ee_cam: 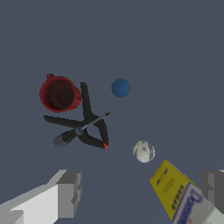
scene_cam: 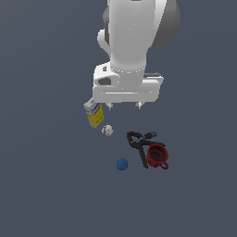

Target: Pick up a designated object from a clutter of objects.

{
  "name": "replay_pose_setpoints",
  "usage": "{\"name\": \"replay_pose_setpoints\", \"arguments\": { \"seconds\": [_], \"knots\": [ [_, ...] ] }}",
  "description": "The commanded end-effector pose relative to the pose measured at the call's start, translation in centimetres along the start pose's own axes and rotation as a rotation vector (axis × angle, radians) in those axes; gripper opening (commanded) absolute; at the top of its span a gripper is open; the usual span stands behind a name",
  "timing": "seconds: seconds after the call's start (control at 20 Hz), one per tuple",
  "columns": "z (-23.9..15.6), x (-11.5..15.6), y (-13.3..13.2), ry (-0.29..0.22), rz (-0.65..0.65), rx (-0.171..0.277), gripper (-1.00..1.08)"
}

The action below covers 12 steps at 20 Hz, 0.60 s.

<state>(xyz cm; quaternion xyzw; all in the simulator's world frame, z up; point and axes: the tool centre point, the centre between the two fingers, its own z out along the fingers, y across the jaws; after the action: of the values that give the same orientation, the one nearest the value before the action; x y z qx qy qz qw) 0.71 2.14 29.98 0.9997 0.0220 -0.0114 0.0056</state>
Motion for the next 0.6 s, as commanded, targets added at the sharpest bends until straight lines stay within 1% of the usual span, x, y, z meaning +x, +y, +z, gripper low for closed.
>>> {"name": "replay_pose_setpoints", "arguments": {
  "seconds": [0.0, 0.15, 0.4, 0.55],
  "knots": [
    [0.0, 0.0, 0.0, 0.0, 0.0, 0.0, 1.0],
    [-0.4, 0.1, -0.4, 0.008, 0.0, 0.005, 1.0],
    [-1.9, 0.4, -1.9, 0.04, -0.003, 0.026, 1.0],
    [-2.0, 0.5, -2.1, 0.043, -0.004, 0.028, 1.0]
  ]
}}
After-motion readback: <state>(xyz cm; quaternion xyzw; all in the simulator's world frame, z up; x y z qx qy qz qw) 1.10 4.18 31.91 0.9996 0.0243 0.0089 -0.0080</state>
